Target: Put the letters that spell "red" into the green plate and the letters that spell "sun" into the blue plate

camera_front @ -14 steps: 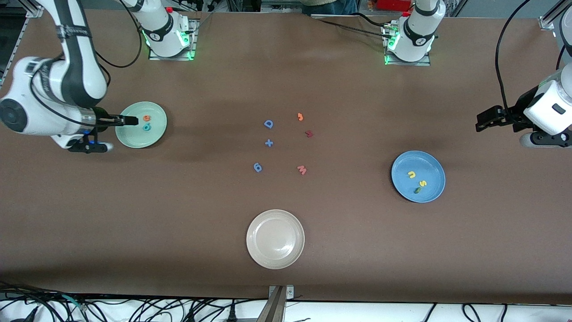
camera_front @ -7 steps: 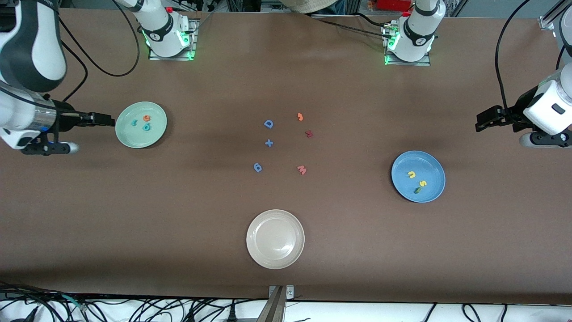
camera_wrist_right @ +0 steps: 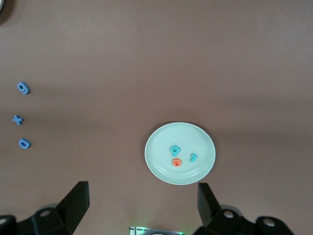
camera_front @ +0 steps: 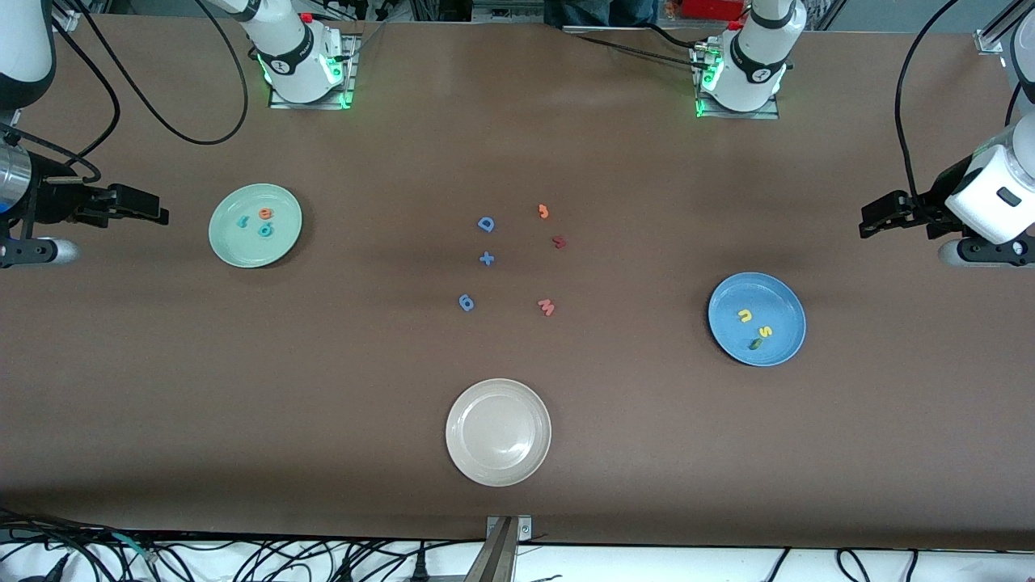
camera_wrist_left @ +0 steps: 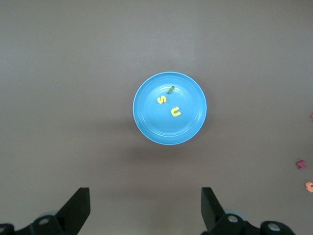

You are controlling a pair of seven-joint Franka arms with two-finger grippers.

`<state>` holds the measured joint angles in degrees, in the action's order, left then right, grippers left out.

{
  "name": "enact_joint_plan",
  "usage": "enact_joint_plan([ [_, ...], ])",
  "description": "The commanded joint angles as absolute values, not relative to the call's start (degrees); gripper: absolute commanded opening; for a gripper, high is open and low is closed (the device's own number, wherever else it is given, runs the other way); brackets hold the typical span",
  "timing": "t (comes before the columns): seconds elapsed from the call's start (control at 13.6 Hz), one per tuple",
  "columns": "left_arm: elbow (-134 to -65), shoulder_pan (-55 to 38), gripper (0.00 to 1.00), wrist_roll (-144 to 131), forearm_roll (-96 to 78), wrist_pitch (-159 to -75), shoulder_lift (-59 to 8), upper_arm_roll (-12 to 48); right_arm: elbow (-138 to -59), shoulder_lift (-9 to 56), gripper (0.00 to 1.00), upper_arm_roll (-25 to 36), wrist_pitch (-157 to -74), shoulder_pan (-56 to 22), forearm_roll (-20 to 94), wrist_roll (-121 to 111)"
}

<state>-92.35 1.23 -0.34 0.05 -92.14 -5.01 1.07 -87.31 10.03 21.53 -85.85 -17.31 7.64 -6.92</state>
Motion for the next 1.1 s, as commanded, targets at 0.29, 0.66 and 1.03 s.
enact_joint_plan([
  [0.29, -90.79, 1.14, 1.0, 0.35, 0.44, -91.23, -5.63, 1.14, -86.75, 6.68, 1.0, 2.2, -88.33, -0.44, 0.7, -5.01],
  [0.66, -90.79, 1.14, 1.0, 0.35, 0.44, -91.23, -5.63, 1.14, -86.49, 6.68, 1.0, 1.67, -88.24, -0.44, 0.61, -4.83],
  [1.03, -90.79, 1.14, 1.0, 0.35, 0.44, -91.32, -5.63, 1.14, -86.48, 6.77, 1.0, 1.76, -88.24, -0.35, 1.05, -4.57],
])
